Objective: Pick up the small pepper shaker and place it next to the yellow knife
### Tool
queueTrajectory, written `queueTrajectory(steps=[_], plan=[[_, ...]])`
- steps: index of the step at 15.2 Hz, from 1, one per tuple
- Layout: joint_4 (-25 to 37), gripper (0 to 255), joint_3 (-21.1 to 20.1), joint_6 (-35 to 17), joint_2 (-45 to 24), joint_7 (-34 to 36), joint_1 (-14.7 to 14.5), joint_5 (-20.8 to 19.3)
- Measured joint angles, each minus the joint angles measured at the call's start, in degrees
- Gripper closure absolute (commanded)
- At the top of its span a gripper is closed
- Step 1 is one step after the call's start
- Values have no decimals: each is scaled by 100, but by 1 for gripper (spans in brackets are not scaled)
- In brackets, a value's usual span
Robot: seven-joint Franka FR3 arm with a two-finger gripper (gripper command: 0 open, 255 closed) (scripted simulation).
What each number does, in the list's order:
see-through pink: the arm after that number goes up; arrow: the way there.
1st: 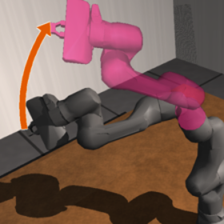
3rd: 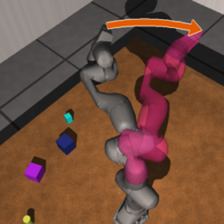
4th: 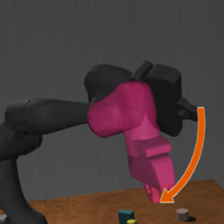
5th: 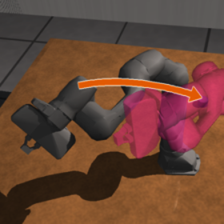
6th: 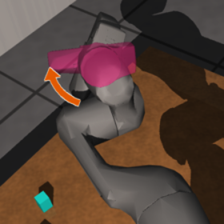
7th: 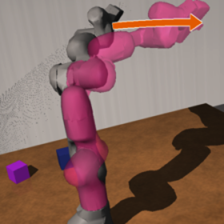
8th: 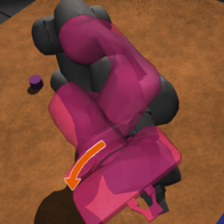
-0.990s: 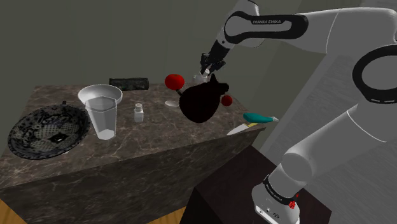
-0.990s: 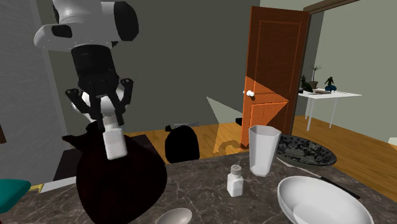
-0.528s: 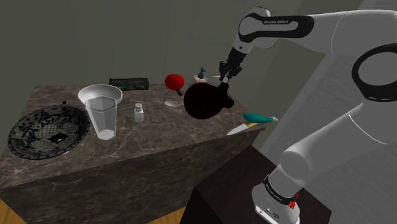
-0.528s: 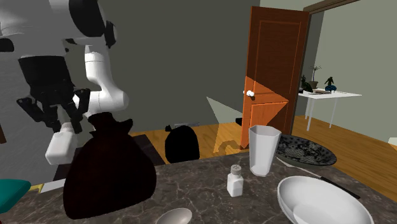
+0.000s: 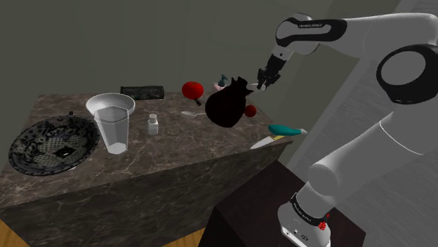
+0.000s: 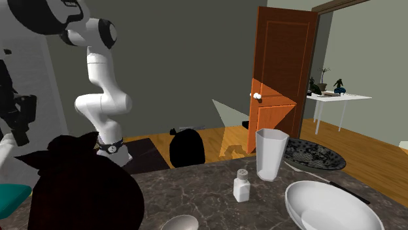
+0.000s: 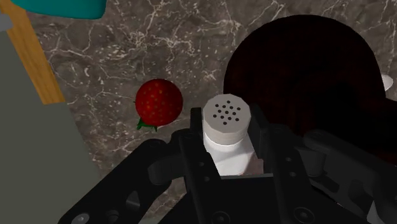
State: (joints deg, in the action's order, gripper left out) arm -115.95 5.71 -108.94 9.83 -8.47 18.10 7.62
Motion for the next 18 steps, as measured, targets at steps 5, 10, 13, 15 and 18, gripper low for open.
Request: queueTrajectory(steps=[5, 10, 13, 15, 18], plan=[[514, 255, 416, 232, -380, -693, 292, 18], [1129, 255, 797, 433, -909, -1393, 604, 114], [1513, 255, 989, 553, -1248, -1790, 803, 204], [1768, 255, 1083, 608, -1490, -2004, 917, 276], [1675, 255, 1100, 457, -1565, -2086, 943, 304]])
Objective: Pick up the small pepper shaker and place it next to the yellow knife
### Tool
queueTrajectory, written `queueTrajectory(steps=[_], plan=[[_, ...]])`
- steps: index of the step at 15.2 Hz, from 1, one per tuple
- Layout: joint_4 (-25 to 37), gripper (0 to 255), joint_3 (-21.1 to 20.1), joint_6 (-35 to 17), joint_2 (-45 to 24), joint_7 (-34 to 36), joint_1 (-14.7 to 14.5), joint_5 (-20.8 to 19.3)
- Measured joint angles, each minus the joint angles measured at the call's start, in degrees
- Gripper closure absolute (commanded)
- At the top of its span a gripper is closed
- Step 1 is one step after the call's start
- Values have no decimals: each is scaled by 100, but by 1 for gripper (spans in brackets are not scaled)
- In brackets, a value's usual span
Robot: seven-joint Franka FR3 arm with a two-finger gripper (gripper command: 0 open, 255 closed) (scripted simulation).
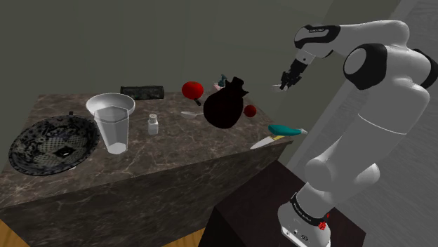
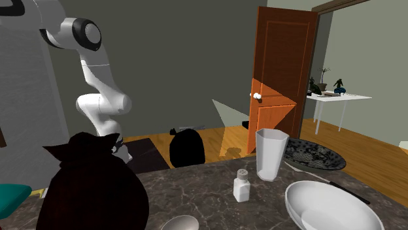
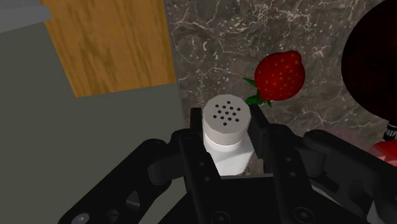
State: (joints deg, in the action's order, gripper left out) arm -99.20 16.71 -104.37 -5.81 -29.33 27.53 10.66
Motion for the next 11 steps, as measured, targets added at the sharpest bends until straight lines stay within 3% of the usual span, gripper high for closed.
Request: queueTrajectory(steps=[11], plan=[[-674, 255, -10, -785, -131, -166, 1, 92]])
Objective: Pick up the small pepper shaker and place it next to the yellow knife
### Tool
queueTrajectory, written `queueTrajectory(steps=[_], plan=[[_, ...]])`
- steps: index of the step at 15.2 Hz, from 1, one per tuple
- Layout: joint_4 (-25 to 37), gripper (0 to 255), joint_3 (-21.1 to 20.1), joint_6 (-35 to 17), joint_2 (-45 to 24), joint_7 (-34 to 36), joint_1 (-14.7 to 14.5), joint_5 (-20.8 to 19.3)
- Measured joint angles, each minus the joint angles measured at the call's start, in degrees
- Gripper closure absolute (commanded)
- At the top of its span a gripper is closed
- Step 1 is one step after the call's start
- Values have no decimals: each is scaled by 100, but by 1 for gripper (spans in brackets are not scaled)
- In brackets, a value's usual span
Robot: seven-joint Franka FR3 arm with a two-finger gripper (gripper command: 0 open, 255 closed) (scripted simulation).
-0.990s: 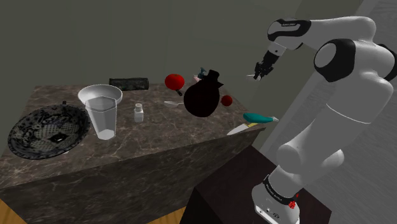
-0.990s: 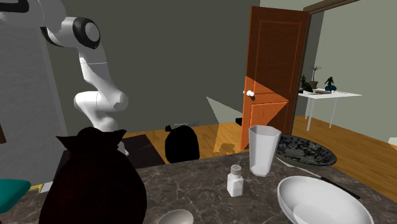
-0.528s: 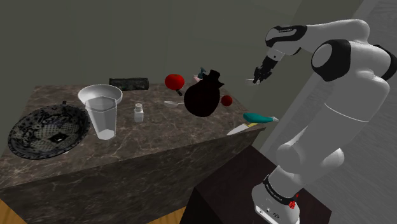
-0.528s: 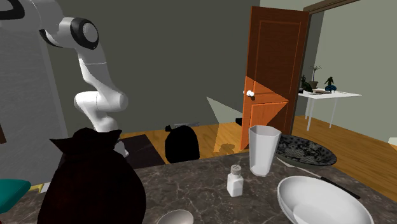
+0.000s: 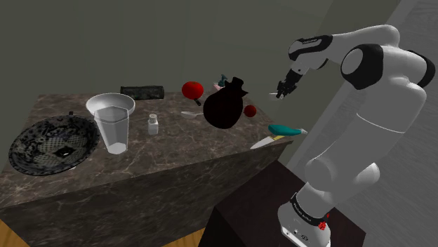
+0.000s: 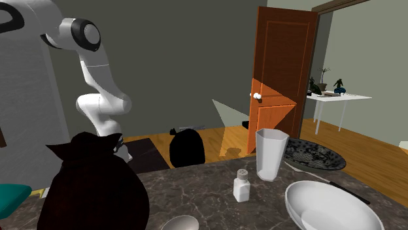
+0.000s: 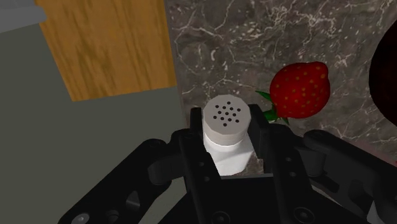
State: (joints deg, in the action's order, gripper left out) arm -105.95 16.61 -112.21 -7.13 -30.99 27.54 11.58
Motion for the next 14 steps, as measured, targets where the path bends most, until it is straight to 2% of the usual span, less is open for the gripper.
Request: queueTrajectory(steps=[14], plan=[[-656, 255, -45, -983, -365, -245, 7, 221]])
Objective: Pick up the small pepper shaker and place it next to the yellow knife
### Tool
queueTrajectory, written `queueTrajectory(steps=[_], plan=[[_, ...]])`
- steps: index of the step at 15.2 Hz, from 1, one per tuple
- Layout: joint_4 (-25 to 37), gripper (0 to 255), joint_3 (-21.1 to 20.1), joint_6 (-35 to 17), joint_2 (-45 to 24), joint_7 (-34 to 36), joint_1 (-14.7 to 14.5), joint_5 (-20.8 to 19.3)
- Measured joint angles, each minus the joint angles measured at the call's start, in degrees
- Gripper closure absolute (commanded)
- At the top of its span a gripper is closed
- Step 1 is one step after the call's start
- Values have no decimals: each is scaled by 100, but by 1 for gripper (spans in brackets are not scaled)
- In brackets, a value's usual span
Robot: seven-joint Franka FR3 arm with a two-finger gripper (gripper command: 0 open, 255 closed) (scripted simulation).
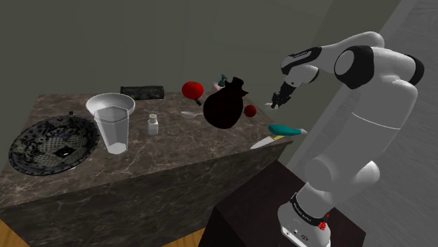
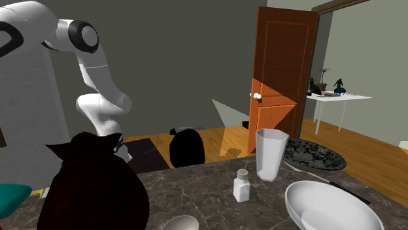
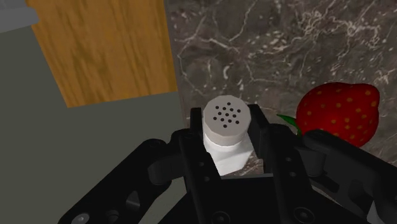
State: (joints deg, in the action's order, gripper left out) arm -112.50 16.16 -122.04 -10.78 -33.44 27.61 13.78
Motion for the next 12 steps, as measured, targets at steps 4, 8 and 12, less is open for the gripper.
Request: queueTrajectory(steps=[4, 8, 12], plan=[[-32, 255, -4, -77, -49, -29, 6, 27], [-32, 0, -4, -81, -53, -33, 7, 29], [-32, 0, -4, -81, -53, -33, 7, 29]])
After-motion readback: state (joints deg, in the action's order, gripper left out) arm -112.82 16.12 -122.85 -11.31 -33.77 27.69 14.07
